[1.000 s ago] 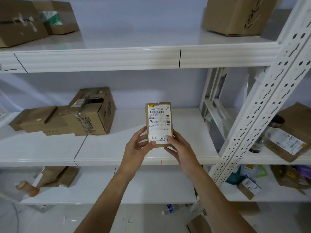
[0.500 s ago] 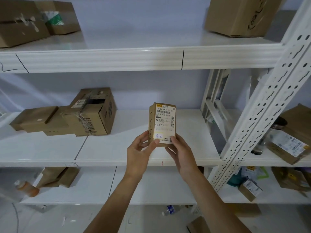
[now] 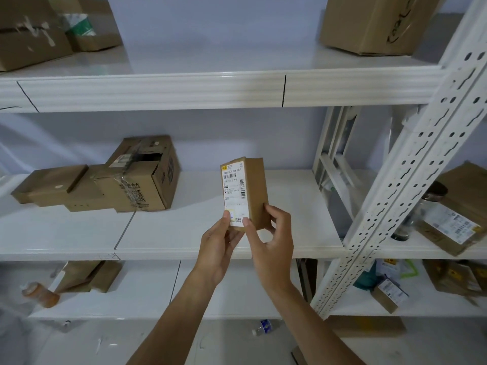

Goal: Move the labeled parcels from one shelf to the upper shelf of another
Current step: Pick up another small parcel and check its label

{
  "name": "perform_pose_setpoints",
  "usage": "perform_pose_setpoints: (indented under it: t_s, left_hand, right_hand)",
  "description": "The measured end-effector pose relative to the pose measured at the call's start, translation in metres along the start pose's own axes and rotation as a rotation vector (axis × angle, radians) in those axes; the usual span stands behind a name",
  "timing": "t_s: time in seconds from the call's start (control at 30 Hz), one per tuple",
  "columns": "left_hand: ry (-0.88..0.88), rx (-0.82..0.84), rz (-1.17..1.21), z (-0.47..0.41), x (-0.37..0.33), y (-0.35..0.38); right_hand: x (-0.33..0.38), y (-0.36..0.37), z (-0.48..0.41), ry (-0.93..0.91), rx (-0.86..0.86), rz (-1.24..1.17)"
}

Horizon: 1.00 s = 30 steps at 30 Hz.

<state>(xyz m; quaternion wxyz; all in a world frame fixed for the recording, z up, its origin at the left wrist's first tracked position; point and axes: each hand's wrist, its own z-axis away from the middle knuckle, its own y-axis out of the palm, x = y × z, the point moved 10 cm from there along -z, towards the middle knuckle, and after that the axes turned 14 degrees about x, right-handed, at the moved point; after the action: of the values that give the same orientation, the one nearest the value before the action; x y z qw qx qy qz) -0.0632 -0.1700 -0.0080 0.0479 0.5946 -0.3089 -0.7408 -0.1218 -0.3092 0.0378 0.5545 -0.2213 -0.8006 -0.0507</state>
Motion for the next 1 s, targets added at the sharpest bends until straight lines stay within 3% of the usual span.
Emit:
perform_pose_setpoints:
  t_s: [0.3, 0.47, 0.73, 1.0]
  left_hand:
    - [0.042, 0.008, -0.168, 0.004, -0.019, -0.002]
    - [0.053, 0.003, -0.258, 0.006, -0.029, 0.001]
    - [0.058, 0.009, -0.295, 0.014, -0.033, 0.004]
    - [0.155, 0.012, -0.291, 0.034, -0.06, 0.019]
  right_hand:
    - [-0.023, -0.009, -0.006, 0.181, 0.071, -0.284]
    - [-0.027, -0.01, -0.006, 0.23, 0.094, -0.296]
    - [-0.018, -0.012, -0.006, 0.224, 0.11, -0.271]
    - [0.022, -0.023, -0.001, 0.094, 0.06, -0.279]
